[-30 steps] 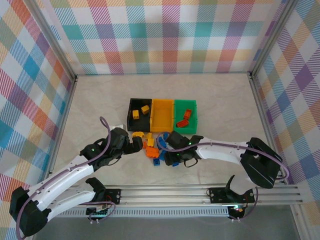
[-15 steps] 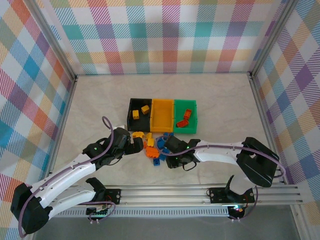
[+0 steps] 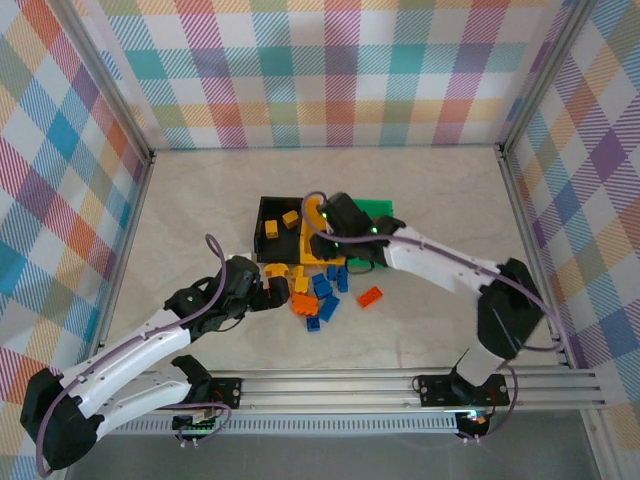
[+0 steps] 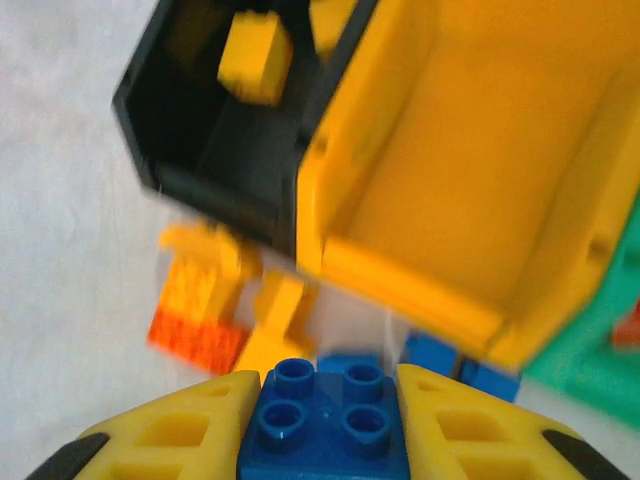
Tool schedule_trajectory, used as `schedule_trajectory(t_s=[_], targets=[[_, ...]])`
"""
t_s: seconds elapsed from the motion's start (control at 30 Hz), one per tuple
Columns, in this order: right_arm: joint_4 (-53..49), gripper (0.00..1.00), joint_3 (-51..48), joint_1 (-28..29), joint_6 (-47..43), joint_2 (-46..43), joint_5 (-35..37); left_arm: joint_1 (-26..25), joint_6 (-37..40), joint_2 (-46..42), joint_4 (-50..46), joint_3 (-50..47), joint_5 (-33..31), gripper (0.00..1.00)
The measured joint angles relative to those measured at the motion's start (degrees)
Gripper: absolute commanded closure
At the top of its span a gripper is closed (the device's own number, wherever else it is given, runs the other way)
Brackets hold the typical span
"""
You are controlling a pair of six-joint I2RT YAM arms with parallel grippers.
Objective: Sort the legos into containers by color
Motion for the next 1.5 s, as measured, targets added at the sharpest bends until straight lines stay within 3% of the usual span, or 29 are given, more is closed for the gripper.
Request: schedule_trajectory(t_s=[0.2,0.37,0.47,0.6,0.9,1.2,1.5], targets=[[-0.96,0.65,10.93,-4.98,-1.77,14.97,0.46,-0.24,-0.31,3.45,-0.07,0.0,1.7,0.13],[-2.99,0.4,17.64,-6.73,-2.19,21.64,0.5,-3.26,-0.2,5.25,1.84,-1.05,3.06,0.13],[-3.82,0.3,19.74,-6.73,-2.64,21.7,0.46,-6.12,-0.09,5.35,2.84,-1.27,2.73,0.13],[-2.56,0.25,17.51,-6.73,-2.32,18.38,-0.11,-10.62,0.02,7.34,4.2,-1.27,1.66,0.14],[1.86,0.23,-0.87,-6.73,-0.61,-0.42,-1.66,-22.18,0.24,21.46,10.16,-0.55,-0.11,0.17],[3.26,0.22,-8.7,-6.73,-0.17,-7.56,-1.73,-22.69,1.57,31.04,15.52,1.79,-3.39,0.25],[5.07,0.22,-10.99,-6.73,-0.17,-10.97,-1.66,-22.69,3.19,34.6,17.68,3.52,-6.1,0.48]])
